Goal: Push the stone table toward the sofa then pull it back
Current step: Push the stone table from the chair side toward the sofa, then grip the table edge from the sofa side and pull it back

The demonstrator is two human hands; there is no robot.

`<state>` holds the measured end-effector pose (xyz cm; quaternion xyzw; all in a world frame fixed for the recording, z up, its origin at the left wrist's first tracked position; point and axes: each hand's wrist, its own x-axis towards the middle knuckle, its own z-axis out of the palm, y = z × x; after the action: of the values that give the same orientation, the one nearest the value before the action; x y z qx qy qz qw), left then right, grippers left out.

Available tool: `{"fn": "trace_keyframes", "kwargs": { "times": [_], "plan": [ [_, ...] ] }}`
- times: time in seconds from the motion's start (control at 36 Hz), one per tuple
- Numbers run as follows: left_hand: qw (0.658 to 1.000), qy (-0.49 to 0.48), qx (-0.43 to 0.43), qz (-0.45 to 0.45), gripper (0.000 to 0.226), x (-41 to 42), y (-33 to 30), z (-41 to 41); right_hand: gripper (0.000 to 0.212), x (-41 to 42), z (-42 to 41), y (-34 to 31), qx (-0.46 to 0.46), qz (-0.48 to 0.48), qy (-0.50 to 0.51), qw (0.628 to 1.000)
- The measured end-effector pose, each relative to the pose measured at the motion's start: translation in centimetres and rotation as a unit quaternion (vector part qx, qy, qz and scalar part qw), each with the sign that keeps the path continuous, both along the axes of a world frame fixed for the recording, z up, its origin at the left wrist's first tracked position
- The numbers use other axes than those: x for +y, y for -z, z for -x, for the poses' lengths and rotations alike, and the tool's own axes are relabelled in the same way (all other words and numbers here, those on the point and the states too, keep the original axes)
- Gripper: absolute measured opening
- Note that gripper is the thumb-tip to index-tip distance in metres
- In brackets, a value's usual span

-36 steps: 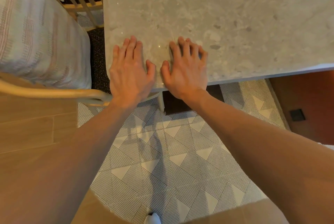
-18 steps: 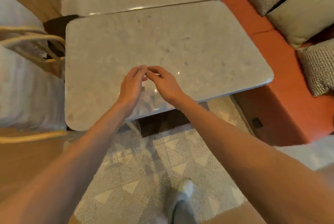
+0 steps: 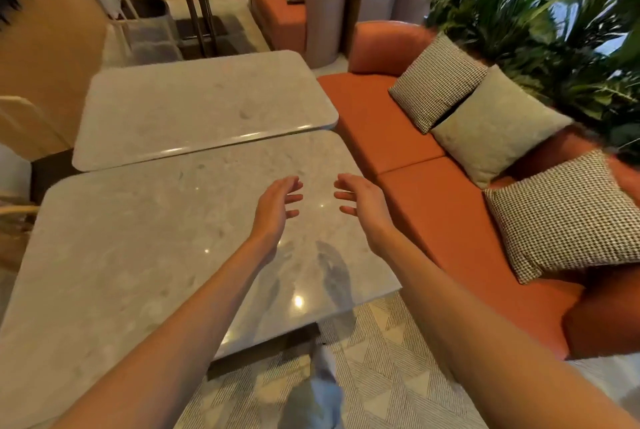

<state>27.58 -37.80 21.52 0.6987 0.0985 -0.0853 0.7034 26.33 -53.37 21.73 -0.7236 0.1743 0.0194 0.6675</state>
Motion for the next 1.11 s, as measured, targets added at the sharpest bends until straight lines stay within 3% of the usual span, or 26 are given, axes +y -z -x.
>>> {"fn": "trace_keyframes", "kwargs": {
  "times": [0.22, 0.44, 0.67, 0.94, 1.11],
  "plan": [
    [0.999, -0.023, -0.027, 0.041, 0.037, -9.3, 0.1, -11.8, 0.028, -7.7, -11.4, 0.0, 0.005, -0.035, 0.001, 0.999],
    [0.993, -0.102, -0.007, 0.063, 0.037, -12.5, 0.7, -18.8, 0.026, -12.2, -20.9, 1.3, 0.050, -0.042, -0.039, 0.997],
    [0.969, -0.238, 0.031, 0.050, 0.031, -12.5, 3.8, -24.4, 0.035, -12.4, -30.6, 4.4, 0.068, -0.034, -0.169, 0.983],
    [0.876, -0.458, 0.111, 0.103, 0.025, -14.2, 8.5, -19.9, 0.022, -10.7, -33.2, 8.4, 0.156, 0.007, -0.367, 0.917],
    [0.806, -0.552, 0.148, 0.155, 0.025, -16.5, 11.5, -14.7, 0.031, -10.6, -31.6, 10.0, 0.153, 0.103, -0.494, 0.850]
  ]
}}
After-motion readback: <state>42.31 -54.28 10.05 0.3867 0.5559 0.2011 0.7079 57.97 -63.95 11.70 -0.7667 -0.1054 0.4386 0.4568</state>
